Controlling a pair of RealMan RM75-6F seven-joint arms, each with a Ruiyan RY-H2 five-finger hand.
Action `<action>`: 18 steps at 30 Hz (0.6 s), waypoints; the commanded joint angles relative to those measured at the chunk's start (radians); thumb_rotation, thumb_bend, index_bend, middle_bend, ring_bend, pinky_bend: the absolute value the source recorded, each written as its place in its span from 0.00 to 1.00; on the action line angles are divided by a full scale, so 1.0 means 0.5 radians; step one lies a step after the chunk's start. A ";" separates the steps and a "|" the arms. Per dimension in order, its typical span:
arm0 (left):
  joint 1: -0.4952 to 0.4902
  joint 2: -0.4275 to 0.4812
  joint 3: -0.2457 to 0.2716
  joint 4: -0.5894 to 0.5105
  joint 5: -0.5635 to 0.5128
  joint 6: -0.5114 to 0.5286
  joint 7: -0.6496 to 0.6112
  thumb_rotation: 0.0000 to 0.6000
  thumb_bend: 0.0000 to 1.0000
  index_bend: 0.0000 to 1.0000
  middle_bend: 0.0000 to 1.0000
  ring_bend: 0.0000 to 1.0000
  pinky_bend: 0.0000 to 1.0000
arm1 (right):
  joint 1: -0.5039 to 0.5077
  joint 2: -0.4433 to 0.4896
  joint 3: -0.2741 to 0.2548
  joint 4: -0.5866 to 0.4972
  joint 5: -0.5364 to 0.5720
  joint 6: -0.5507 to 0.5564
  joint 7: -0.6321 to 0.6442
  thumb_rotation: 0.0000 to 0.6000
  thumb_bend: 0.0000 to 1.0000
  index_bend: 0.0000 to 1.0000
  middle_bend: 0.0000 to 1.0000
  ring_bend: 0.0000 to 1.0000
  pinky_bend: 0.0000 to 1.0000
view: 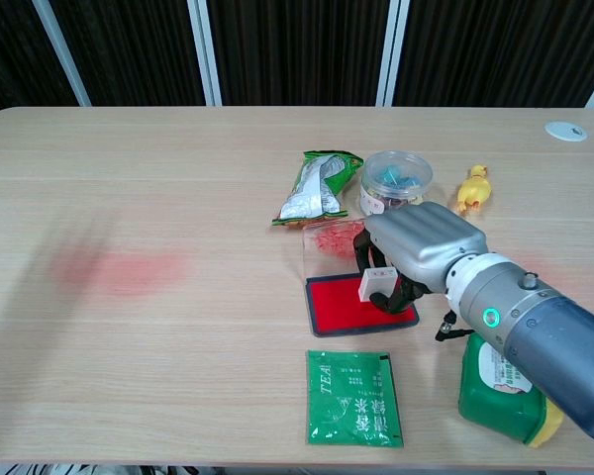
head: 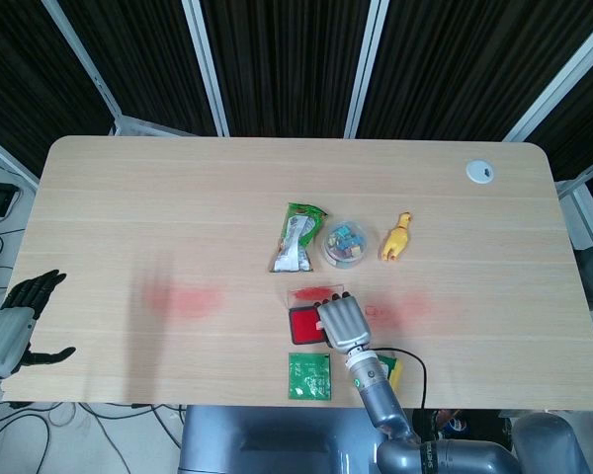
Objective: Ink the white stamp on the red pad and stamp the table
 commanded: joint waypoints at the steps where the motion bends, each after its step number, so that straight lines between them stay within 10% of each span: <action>1: 0.000 0.000 0.000 -0.001 0.000 0.000 0.000 1.00 0.00 0.00 0.00 0.00 0.00 | 0.001 -0.001 0.001 0.001 0.004 0.000 0.001 1.00 0.45 0.63 0.54 0.44 0.42; 18: 0.003 -0.002 0.000 -0.002 0.004 0.007 0.001 1.00 0.00 0.00 0.00 0.00 0.00 | 0.008 -0.001 0.015 -0.015 0.019 0.017 -0.003 1.00 0.46 0.63 0.54 0.44 0.42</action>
